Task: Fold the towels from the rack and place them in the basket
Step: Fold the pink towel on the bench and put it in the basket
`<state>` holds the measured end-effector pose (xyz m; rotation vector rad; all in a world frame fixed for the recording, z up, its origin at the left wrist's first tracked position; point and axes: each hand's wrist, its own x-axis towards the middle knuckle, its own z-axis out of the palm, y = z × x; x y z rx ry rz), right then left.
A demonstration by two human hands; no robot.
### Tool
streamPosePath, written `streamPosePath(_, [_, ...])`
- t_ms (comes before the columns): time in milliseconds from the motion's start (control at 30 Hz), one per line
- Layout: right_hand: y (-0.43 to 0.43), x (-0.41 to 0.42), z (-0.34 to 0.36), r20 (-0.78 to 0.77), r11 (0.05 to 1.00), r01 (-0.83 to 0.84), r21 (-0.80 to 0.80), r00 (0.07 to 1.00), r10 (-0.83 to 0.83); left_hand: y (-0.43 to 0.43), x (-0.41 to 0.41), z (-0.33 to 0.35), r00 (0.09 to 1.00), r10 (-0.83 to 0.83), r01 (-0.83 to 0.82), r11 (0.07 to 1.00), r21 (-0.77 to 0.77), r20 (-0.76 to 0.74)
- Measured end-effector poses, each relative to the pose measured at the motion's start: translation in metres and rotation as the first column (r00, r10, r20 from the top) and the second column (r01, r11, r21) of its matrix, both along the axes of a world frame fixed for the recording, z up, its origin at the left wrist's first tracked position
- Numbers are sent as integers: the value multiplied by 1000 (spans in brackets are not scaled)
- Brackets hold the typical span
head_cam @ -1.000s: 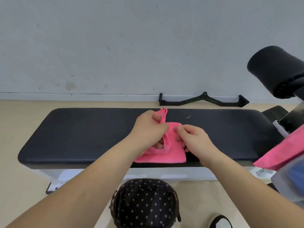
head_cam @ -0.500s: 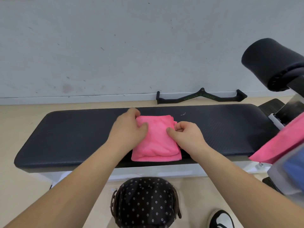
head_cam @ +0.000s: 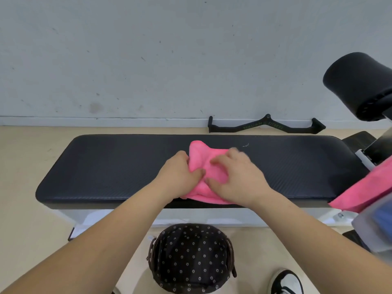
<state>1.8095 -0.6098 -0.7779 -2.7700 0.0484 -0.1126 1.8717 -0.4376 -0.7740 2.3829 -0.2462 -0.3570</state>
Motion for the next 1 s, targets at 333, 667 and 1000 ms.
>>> streamPosePath(333, [11, 1, -7, -295, 996, 86, -15, 951, -86, 7, -4, 27, 975, 55, -116, 951, -286, -213])
streamPosePath(667, [-45, -4, -15, -45, 955, 186, 233, 983, -180, -40, -35, 26, 961, -188, 182, 982, 50, 204])
streamPosePath(1000, [-43, 3, -21, -85, 918, 241, 315, 970, -226, -47, -21, 24, 958, -280, 270, 954, 131, 64])
